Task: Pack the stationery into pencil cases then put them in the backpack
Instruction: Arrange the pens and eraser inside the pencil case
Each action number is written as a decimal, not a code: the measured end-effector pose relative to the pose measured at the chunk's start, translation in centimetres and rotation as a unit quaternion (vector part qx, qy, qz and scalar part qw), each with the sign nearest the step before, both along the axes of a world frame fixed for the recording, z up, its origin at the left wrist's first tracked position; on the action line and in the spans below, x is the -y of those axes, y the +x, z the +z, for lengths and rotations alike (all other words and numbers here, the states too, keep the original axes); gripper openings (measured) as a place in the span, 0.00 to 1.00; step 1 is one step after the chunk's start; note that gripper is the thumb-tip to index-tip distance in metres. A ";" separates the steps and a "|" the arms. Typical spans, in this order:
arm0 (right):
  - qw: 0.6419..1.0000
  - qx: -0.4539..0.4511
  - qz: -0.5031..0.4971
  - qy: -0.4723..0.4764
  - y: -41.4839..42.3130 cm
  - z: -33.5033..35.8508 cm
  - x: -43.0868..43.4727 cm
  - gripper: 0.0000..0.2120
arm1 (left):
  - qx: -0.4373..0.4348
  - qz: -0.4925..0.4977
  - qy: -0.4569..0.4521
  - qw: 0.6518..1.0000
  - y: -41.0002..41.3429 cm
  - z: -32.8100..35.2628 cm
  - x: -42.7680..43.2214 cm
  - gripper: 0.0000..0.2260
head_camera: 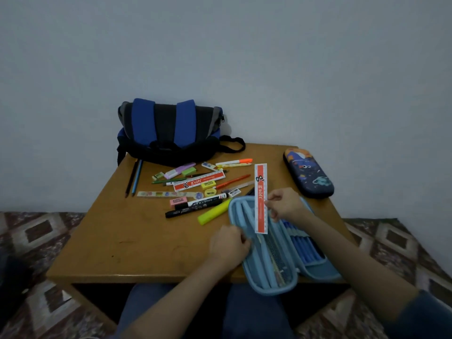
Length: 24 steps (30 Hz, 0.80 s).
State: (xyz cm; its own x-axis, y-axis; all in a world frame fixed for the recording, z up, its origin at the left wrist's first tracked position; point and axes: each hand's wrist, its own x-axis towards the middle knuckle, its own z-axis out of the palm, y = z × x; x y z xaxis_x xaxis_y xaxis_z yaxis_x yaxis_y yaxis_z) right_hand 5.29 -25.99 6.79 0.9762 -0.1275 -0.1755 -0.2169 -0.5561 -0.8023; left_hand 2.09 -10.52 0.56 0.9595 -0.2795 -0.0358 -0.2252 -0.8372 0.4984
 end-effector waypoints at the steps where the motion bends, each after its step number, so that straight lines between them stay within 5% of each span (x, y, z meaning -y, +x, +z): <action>1: 1.000 -0.001 0.005 -0.014 -0.4 -0.1 0.3 0.08 | -0.006 0.008 0.011 1.000 0.0 -0.1 0.4 0.13; 11: 0.997 -0.009 0.027 -0.066 -2.0 -1.8 1.6 0.12 | -0.052 0.069 0.024 0.996 0.9 0.0 1.9 0.20; 24: 0.997 -0.048 0.026 -0.049 -2.0 -2.3 0.9 0.10 | -0.110 0.091 -0.003 0.990 1.3 0.5 2.0 0.14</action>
